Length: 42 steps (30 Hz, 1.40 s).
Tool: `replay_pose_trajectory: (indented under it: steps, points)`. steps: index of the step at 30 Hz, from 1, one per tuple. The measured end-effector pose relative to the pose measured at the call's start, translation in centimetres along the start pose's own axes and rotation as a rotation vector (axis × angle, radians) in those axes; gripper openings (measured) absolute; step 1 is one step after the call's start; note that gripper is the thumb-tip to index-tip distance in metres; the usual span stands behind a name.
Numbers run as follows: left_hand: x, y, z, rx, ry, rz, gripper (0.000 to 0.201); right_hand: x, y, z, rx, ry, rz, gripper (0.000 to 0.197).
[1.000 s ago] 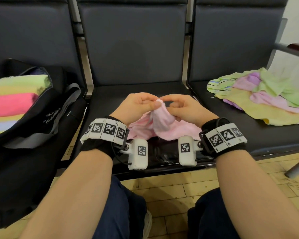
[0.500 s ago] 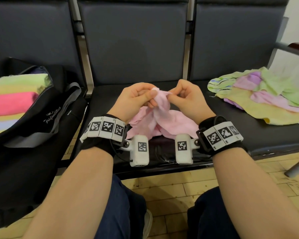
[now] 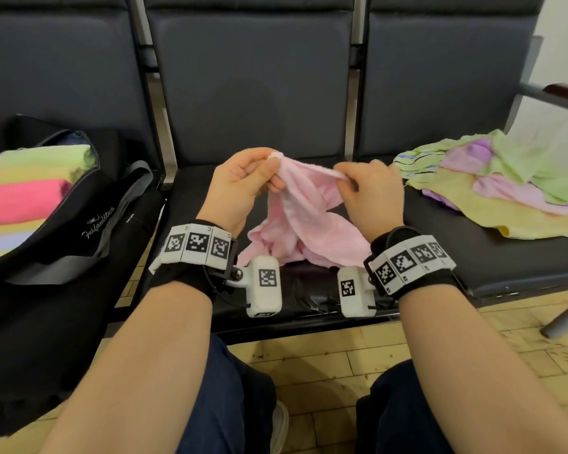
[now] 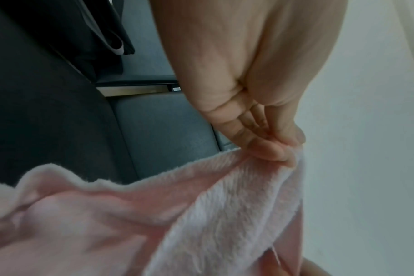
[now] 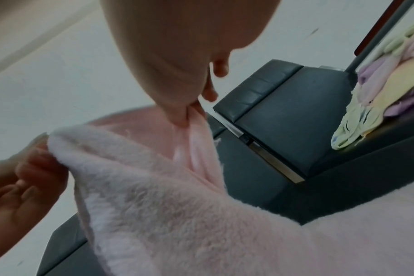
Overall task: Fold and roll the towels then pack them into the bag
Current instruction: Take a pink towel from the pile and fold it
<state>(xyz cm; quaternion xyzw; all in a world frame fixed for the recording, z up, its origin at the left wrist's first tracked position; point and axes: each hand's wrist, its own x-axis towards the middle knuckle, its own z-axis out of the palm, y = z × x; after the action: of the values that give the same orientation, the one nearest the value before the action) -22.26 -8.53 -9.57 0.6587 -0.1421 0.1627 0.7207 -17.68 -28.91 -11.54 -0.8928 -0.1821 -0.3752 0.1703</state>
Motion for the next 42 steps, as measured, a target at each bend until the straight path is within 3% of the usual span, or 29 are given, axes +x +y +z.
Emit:
replay_pose_trajectory:
  steps: [3,6,11,18,22,24,26,29,32,36,38,42]
  points:
    - [0.1,0.1,0.0,-0.079,0.031,0.013,0.012,0.6,1.0,-0.7,-0.136,0.168,0.124,0.028]
    - [0.3,-0.1,-0.4,-0.089,0.092,0.018,0.012,0.5,1.9,-1.2,-0.188,0.213,0.196,0.028]
    - [1.0,-1.2,-1.8,-0.091,0.342,0.02,0.01,-0.4,3.5,-1.4,-0.215,0.021,0.337,0.031]
    - [1.6,-3.4,-4.5,-0.054,0.738,-0.049,0.006,-1.7,5.0,-1.4,-0.1,-0.099,0.506,0.023]
    - [1.7,-4.2,-5.5,-0.008,0.901,-0.098,0.015,-1.9,5.4,-1.7,-0.078,-0.165,0.697,0.028]
    - [1.6,-4.1,-5.3,0.044,0.88,-0.11,0.011,-1.9,5.7,-1.2,0.069,-0.225,0.795,0.033]
    - [1.4,-3.9,-4.6,0.098,0.824,-0.118,0.016,-1.9,5.8,-0.6,0.344,-0.256,0.883,0.023]
    - [1.4,-3.7,-3.9,0.13,0.782,-0.125,0.011,-1.9,5.6,0.0,0.545,-0.176,0.881,0.017]
    - [1.3,-3.7,-3.9,0.176,0.772,-0.11,0.019,-2.0,5.1,0.2,0.579,-0.156,0.858,0.023]
    - [1.3,-4.0,-4.5,0.169,0.838,-0.102,0.011,-2.2,5.0,-0.1,0.52,-0.107,0.846,0.025]
    - [1.4,-4.3,-5.0,0.191,0.877,-0.12,0.018,-2.3,5.6,-0.3,0.535,-0.028,0.893,0.022]
    - [1.3,-5.2,-5.4,0.214,0.883,-0.187,0.011,-2.6,6.1,-0.3,0.61,0.042,1.003,0.021]
